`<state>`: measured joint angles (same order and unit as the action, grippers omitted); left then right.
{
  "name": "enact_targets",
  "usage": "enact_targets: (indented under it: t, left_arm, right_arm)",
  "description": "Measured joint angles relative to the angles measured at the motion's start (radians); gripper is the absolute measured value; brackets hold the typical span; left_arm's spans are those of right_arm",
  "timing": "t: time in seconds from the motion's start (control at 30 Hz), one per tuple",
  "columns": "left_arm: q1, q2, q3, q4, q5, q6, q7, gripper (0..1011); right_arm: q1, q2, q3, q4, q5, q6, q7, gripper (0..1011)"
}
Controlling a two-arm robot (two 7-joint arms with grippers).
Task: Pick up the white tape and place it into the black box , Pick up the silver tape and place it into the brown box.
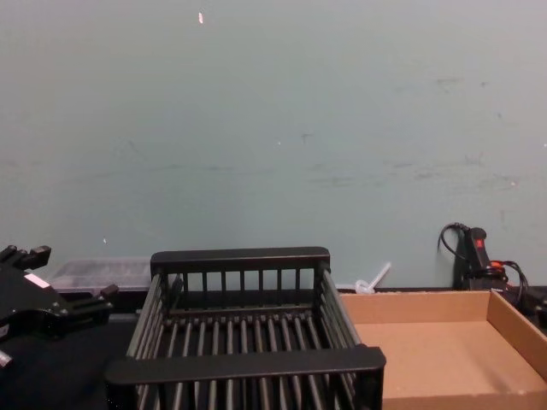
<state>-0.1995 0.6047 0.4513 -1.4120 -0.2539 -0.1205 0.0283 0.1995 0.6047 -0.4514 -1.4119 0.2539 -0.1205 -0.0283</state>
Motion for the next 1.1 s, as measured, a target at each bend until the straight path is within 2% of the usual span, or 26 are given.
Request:
enact_targets:
  t: [1.1]
  left_arm:
    - [0.000, 0.000, 0.000, 0.000, 0.000, 0.000, 0.000, 1001]
  right_arm:
    - [0.000, 0.000, 0.000, 0.000, 0.000, 0.000, 0.000, 1000]
